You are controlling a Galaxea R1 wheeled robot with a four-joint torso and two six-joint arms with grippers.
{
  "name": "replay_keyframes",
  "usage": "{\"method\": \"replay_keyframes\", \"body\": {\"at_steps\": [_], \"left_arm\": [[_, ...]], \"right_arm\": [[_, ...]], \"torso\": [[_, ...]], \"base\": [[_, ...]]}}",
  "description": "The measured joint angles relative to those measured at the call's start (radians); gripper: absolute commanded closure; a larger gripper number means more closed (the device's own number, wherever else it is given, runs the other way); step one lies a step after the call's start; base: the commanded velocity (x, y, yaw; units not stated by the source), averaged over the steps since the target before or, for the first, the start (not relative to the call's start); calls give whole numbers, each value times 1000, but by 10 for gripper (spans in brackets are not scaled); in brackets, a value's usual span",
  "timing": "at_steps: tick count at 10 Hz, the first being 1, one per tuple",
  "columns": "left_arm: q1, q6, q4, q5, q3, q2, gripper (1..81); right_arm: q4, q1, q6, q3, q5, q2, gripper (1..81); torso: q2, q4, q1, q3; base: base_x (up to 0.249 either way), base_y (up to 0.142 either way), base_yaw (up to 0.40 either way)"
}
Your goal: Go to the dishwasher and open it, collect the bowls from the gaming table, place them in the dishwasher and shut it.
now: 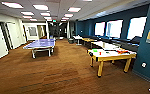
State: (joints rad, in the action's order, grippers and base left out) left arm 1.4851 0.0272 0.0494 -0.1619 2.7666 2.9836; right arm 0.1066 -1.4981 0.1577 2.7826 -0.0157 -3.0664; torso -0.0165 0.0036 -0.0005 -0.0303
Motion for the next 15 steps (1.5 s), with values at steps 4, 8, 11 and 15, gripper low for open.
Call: {"method": "replay_keyframes", "body": {"at_steps": [4,8,11,15], "left_arm": [[0,0,0,0,-1,3,10],[0,0,0,0,-1,3,10],[0,0,0,0,-1,3,10],[0,0,0,0,-1,3,10]], "right_arm": [[0,0,0,0,0,0,10],[0,0,0,0,0,0,10],[0,0,0,0,0,0,10],[0,0,0,0,0,0,10]], "torso": [[0,0,0,0],[0,0,0,0],[0,0,0,0],[0,0,0,0]], "base": [[204,0,0],[204,0,0],[204,0,0],[204,0,0]]}}
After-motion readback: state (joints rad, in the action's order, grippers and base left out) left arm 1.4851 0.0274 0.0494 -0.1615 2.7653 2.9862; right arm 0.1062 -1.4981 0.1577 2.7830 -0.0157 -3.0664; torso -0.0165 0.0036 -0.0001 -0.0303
